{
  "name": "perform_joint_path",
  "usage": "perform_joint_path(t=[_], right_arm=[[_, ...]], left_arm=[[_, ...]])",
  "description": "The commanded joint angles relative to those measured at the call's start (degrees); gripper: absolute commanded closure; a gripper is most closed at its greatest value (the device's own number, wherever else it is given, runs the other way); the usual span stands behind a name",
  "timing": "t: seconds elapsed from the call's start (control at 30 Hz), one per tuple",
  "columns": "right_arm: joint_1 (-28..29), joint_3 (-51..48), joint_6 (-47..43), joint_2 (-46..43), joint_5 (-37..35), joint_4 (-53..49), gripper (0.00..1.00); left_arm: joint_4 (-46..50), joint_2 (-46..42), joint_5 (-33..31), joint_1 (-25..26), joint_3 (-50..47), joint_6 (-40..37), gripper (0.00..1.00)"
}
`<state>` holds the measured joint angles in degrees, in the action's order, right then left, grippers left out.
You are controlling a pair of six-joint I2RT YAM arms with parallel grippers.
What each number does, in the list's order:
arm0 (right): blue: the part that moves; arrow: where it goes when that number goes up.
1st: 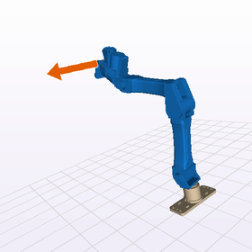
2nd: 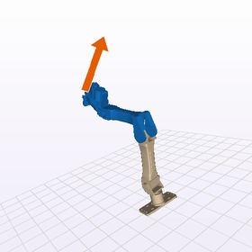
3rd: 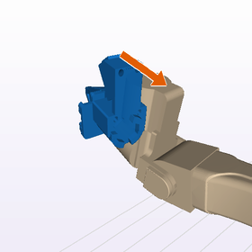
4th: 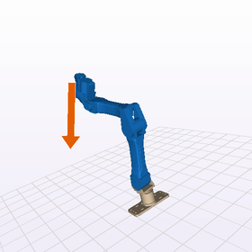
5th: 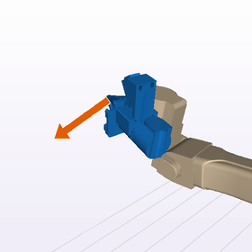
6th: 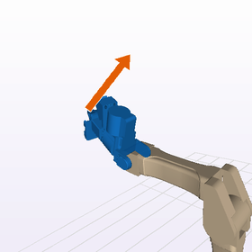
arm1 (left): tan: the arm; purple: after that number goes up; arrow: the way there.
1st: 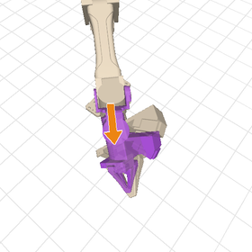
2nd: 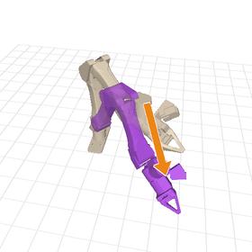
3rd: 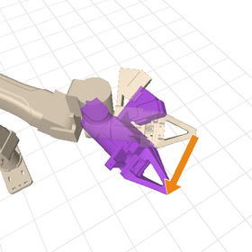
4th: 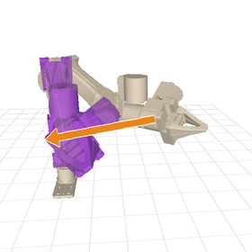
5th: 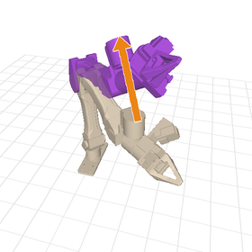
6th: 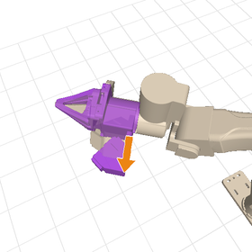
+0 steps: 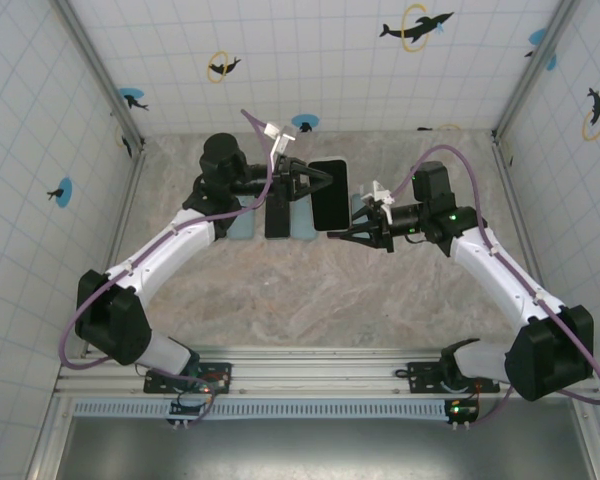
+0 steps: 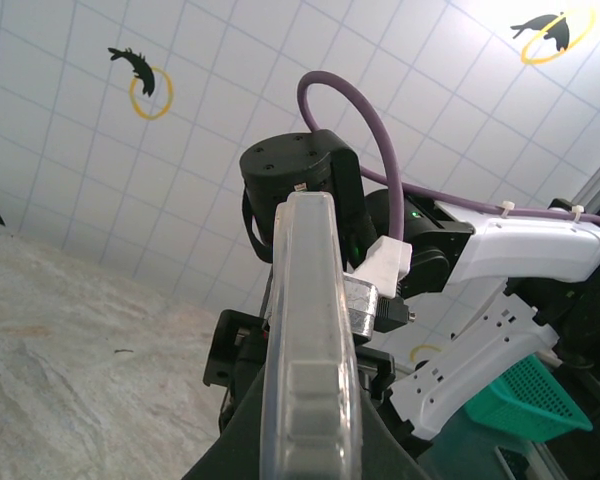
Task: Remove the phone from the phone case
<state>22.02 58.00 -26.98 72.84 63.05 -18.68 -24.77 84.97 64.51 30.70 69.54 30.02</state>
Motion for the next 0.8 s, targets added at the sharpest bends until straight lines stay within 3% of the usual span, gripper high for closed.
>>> perform_joint_path(t=[0.0,0.77], right_arm=[[0.1,-0.9,1.1,-1.0,2.9,4.4,0.7],[1.0,0.7,-4.3,0.5,1.4,-2.4,0.71]], left_arm=[[-1.6,-1.1,1.5,0.5,-0.5,0.0,1.0],[-2.4,-2.1,0.5,0.4,-0.5,1.2,1.0]])
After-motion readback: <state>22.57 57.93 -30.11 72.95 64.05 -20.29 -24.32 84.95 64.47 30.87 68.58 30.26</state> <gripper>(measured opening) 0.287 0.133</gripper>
